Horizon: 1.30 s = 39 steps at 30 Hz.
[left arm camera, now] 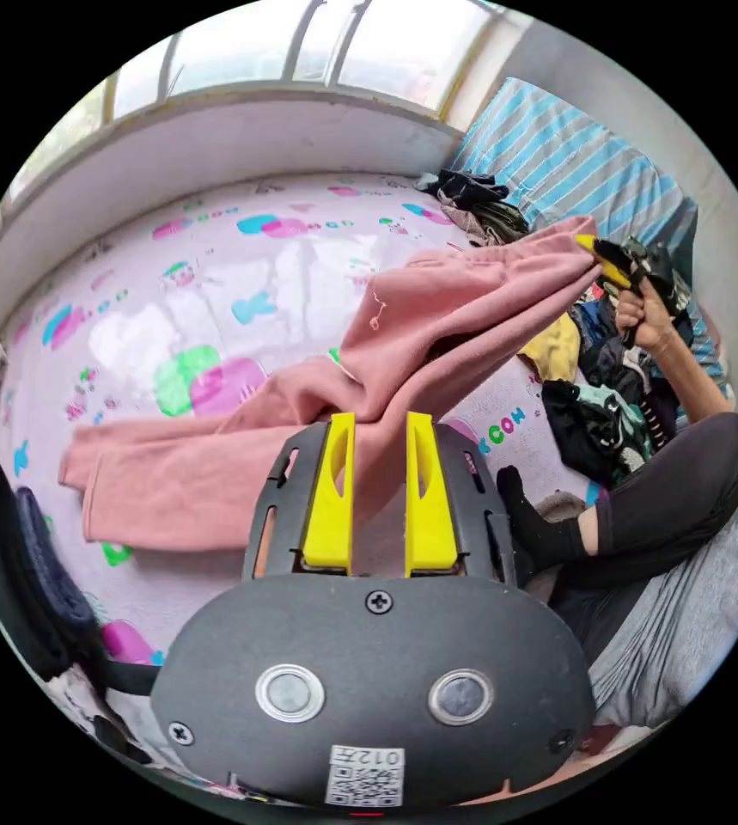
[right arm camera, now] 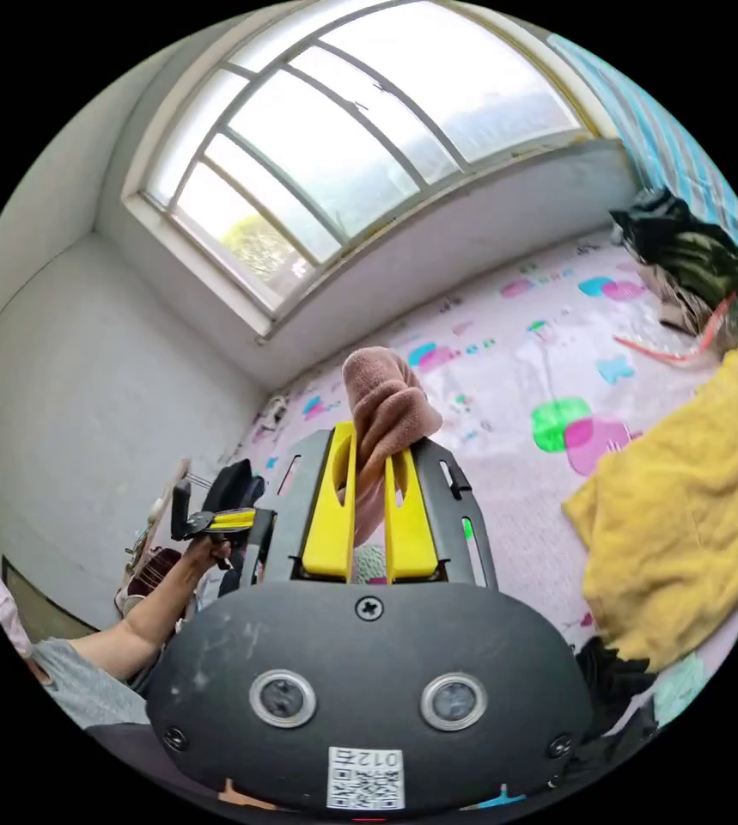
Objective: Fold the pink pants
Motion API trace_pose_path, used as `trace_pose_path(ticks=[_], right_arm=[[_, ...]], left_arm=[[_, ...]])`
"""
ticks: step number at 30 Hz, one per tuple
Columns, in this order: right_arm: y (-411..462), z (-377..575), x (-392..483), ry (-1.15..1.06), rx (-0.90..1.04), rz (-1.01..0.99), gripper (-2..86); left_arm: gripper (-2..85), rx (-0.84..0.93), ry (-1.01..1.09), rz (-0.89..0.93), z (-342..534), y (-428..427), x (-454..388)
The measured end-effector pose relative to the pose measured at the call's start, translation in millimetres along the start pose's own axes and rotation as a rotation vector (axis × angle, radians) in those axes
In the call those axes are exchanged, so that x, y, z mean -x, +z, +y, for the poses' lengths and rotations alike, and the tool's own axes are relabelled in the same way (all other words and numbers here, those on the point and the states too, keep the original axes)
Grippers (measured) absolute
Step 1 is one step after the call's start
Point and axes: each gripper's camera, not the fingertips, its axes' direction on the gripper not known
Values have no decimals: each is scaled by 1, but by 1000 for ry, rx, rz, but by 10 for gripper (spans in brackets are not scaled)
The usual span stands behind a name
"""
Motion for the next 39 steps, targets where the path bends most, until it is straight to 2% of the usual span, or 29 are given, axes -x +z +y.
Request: trace_pose_path(ticks=[1, 4, 6, 10, 18, 20, 26, 28, 30, 35, 39], right_arm=[[20, 37, -45, 82, 81, 76, 56], [35, 130, -121, 295, 154, 232, 65], [27, 171, -128, 330, 131, 289, 62], [6, 219, -78, 244, 156, 407, 56], [-45, 276, 100, -69, 93, 668, 74], [-42, 283, 129, -133, 146, 668, 83], [21, 287, 200, -331, 492, 594, 87], [51, 303, 194, -297, 708, 558, 109], [61, 326, 184, -239, 819, 521, 107], [45, 411, 187, -201, 935, 471, 96], [7, 468, 202, -177, 942, 450, 87]], left_arm=[[77, 20, -82, 77, 20, 32, 21], [86, 21, -312, 203, 76, 81, 79], [92, -14, -452, 218, 109, 90, 115], [105, -104, -675, 169, 159, 87, 185], [143, -106, -838, 9, 155, 114, 248], [147, -129, -871, -30, 151, 121, 263], [151, -89, -744, -110, 123, 131, 290], [151, -55, -691, -128, 114, 135, 296], [151, -12, -636, -144, 106, 141, 301], [144, 85, -505, -206, 85, 160, 309], [131, 94, -505, -231, 76, 171, 316]])
